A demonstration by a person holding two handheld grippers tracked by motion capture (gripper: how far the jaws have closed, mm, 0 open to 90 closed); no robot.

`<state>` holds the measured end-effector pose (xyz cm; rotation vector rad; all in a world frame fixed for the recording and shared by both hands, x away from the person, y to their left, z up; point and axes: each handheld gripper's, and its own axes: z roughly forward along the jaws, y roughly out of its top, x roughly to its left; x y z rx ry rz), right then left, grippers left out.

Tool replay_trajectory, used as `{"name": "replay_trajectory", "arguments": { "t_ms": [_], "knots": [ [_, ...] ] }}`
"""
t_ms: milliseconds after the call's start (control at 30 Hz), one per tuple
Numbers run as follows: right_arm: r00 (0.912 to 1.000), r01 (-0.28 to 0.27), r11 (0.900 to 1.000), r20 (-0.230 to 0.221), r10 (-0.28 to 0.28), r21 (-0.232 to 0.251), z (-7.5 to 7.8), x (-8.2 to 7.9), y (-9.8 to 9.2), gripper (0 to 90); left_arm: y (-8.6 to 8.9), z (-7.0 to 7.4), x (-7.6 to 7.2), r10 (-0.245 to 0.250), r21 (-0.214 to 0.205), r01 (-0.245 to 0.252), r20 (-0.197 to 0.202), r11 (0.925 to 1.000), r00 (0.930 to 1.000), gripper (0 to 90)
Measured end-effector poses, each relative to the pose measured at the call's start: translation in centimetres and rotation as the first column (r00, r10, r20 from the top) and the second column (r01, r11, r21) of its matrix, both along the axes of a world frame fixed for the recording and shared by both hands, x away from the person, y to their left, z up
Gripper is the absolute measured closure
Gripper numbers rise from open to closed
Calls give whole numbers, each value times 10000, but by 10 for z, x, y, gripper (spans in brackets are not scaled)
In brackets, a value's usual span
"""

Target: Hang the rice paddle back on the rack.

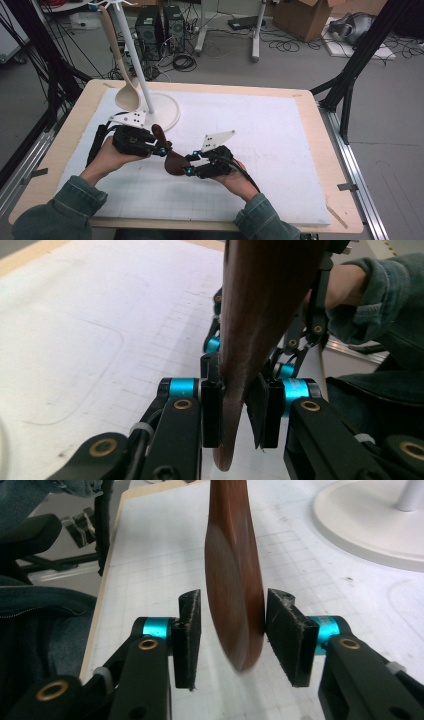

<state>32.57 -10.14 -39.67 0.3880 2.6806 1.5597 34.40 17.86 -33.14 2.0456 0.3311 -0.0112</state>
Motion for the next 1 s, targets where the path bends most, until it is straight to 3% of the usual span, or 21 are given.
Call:
{"name": "replay_trajectory", "arguments": {
  "t_ms": [400, 667, 1000],
  "knots": [
    [9961, 879, 9955, -67, -877, 357, 3, 0, -29, 438, 15, 27, 13, 654, -94, -651, 283, 9978, 9975, 775],
    [9881, 1519, 9871, -321, -1504, 503, 2, -2, -51, 348, 24, 42, 24, 1045, -235, -1037, 377, 9943, 9938, 775],
    [9781, 2080, 9761, -228, -2069, 631, 6, -6, -73, 300, 34, 66, 37, 1474, -226, -1462, 616, 9890, 9872, 775]
  ]
}}
